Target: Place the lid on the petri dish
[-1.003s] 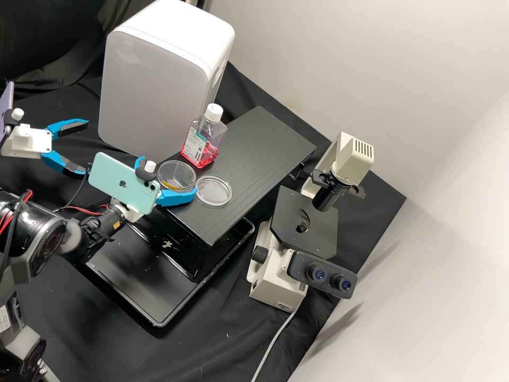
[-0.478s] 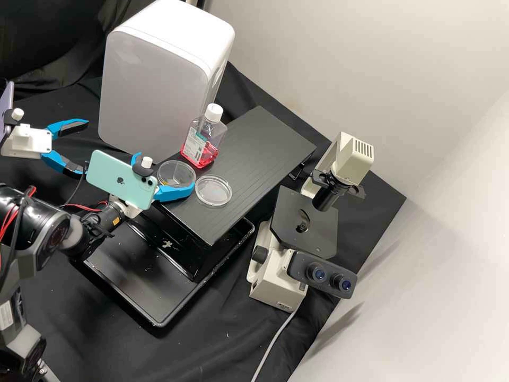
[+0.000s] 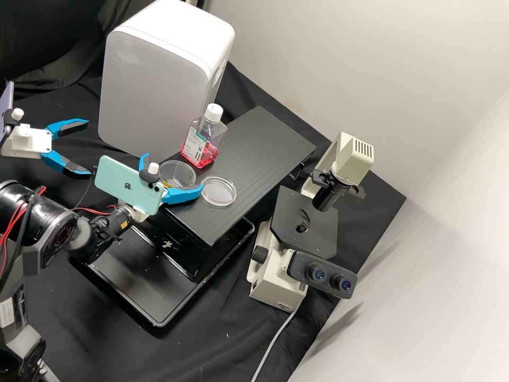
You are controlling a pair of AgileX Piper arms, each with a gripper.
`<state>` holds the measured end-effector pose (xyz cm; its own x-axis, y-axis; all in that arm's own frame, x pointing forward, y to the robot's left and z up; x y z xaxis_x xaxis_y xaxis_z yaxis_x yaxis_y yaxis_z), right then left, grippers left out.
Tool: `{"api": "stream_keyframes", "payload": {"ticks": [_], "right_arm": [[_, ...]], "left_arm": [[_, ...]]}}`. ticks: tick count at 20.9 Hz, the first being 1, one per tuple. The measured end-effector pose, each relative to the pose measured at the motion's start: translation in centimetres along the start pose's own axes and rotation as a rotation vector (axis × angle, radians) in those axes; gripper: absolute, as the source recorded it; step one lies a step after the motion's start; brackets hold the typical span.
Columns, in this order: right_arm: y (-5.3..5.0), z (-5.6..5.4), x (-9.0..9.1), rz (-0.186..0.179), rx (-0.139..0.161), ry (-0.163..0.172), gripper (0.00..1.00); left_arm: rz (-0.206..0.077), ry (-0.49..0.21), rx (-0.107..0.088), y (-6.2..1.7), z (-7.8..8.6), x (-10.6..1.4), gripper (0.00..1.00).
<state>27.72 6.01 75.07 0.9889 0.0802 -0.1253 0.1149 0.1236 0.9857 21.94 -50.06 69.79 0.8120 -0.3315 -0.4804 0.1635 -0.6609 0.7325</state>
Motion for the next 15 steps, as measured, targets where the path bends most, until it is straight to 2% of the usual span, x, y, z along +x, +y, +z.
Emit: {"api": "stream_keyframes", "payload": {"ticks": [2, 3, 11, 15], "right_arm": [[0.23, 0.39, 0.07, 0.01, 0.007, -0.012, 1.0], [0.26, 0.53, 0.1, 0.014, 0.012, -0.015, 0.0], [0.27, 0.53, 0.11, 0.01, 0.039, -0.009, 0.0], [0.29, 0.61, 0.1, 0.002, 0.037, -0.001, 0.0]], "left_arm": [[0.0, 0.0, 0.0, 0.0, 0.0, 0.0, 1.0], [0.002, 0.0, 0.0, 0.04, 0.0, 0.04, 1.0], [0.002, 0.0, 0.0, 0.04, 0.0, 0.04, 1.0], [0.002, 0.0, 0.0, 0.04, 0.0, 0.04, 1.0]]}}
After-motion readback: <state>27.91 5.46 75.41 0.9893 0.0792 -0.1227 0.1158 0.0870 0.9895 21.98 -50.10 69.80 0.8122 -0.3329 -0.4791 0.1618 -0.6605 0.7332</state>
